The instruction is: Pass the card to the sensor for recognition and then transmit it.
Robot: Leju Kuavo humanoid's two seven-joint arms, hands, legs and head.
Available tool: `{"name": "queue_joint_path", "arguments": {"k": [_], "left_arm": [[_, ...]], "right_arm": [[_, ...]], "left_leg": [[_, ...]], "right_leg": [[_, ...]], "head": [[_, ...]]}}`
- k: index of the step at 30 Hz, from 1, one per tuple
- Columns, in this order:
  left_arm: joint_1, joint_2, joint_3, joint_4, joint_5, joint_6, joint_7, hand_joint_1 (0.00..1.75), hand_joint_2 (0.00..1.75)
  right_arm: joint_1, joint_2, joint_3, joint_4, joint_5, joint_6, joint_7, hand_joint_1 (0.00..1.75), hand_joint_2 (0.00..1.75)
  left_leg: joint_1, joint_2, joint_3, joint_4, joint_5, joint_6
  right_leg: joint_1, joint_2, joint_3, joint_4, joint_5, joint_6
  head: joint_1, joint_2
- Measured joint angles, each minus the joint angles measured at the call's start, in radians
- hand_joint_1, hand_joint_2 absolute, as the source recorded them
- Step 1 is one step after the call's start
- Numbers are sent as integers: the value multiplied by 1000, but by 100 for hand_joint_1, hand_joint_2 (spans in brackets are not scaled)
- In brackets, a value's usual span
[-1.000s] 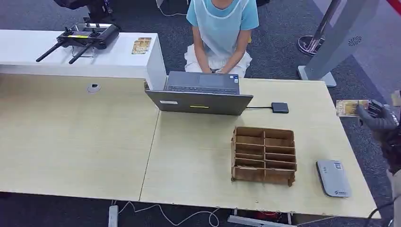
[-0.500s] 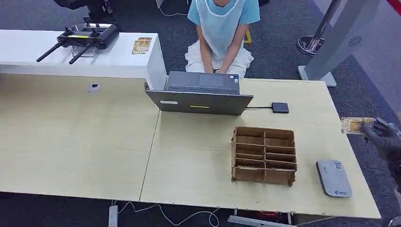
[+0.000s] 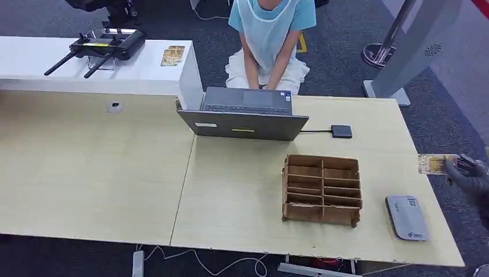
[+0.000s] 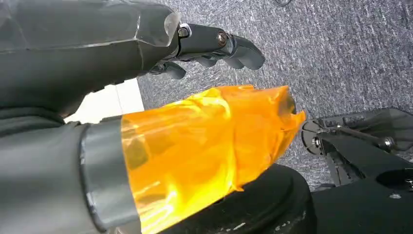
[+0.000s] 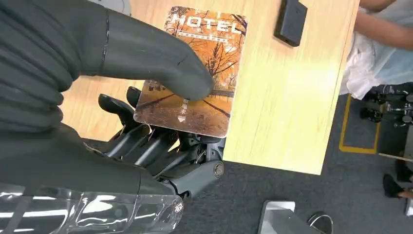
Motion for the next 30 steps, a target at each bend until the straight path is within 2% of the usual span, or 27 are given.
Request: {"name": "queue_joint_path", "arguments": {"k": [5,30], "left_arm": [[0,0,0,0,-1,-4,0,0,0],[1,1,2,0,6,-6,-2,0,0]], "right_arm": [[16,-16,4,-2,4,29,5,175,175],[115,-69,50,-39,4,59,-2,175,175]], "left_leg": [[0,0,0,0,0,0],[0,0,0,0,0,0]], "right_leg": [[0,0,0,0,0,0],[0,0,0,0,0,0]], "head": [[0,0],[0,0]]}}
